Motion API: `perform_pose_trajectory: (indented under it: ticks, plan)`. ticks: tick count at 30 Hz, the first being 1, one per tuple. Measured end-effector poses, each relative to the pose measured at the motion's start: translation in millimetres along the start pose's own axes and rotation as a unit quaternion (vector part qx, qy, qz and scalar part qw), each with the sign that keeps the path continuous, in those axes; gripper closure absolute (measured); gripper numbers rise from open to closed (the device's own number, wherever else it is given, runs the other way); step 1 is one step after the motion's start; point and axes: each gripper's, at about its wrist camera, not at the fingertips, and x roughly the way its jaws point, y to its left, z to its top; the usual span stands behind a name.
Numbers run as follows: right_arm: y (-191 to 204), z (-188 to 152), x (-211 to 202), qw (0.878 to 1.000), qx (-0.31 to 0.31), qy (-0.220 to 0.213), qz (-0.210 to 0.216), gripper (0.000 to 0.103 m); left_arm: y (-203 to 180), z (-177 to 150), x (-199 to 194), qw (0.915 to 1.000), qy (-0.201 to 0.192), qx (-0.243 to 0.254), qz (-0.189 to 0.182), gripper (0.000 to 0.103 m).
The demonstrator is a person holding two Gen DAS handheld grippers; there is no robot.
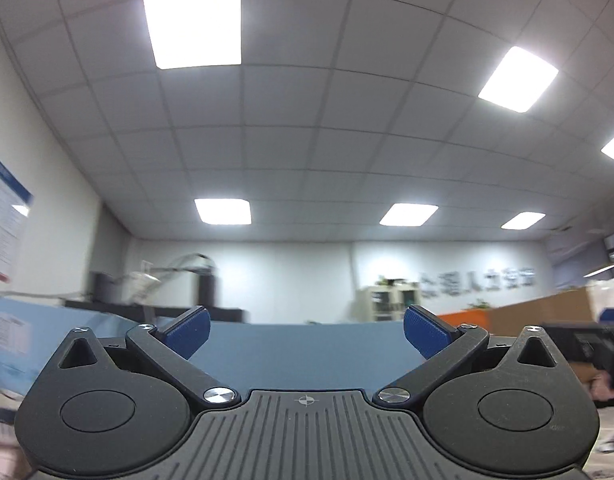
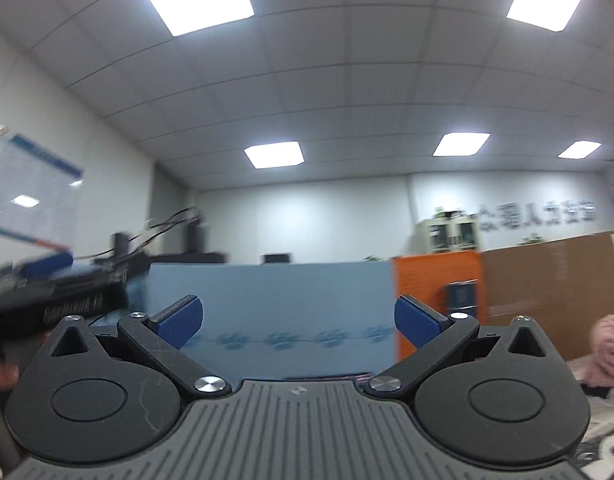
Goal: Fold clothes
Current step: 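Grasp the brown leather jacket with the left gripper while the right gripper grasps it too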
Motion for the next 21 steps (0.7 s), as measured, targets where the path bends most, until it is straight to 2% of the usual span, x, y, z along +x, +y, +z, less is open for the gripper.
perform_pose_trajectory:
  ticks: [4, 6, 8, 9, 12, 15, 17, 18, 21]
  plan:
    - [31.4, -14.3, 28.5, 0.997, -0.031, 0.039, 0.065, 0.000, 55.1, 17.5, -3.6, 0.9953, -0.018, 0.021, 0.093, 0.000]
    - [48.1, -21.9, 42.4, 0.992, -0.050, 0.060, 0.097, 0.000, 83.6, 28.0, -2.6, 0.9908, -0.020, 0.012, 0.133, 0.000]
    - [66.1, -30.9, 56.5, 0.987, -0.065, 0.078, 0.122, 0.000, 112.7, 34.4, 5.6, 0.9869, -0.002, -0.003, 0.161, 0.000]
    - [75.6, -35.7, 63.6, 0.985, -0.070, 0.085, 0.132, 0.000, 129.4, 36.6, 11.3, 0.9847, 0.020, -0.018, 0.172, 0.000]
    - [97.4, -48.8, 88.7, 0.979, -0.101, 0.103, 0.142, 0.000, 185.6, 30.6, 30.4, 0.9722, 0.099, -0.116, 0.178, 0.000]
    - [113.1, -66.2, 114.4, 0.973, -0.130, 0.129, 0.141, 0.000, 234.9, 12.7, 46.8, 0.9494, 0.158, -0.218, 0.162, 0.000]
    - [122.7, -75.3, 127.6, 0.968, -0.145, 0.143, 0.143, 0.000, 246.2, -0.1, 42.2, 0.9337, 0.180, -0.272, 0.148, 0.000]
    - [126.7, -79.8, 132.9, 0.966, -0.153, 0.150, 0.144, 0.000, 251.1, -8.4, 41.4, 0.9235, 0.188, -0.303, 0.142, 0.000]
    - [137.5, -92.8, 147.6, 0.960, -0.171, 0.169, 0.142, 0.000, 264.4, -44.8, 52.3, 0.8844, 0.213, -0.398, 0.119, 0.000]
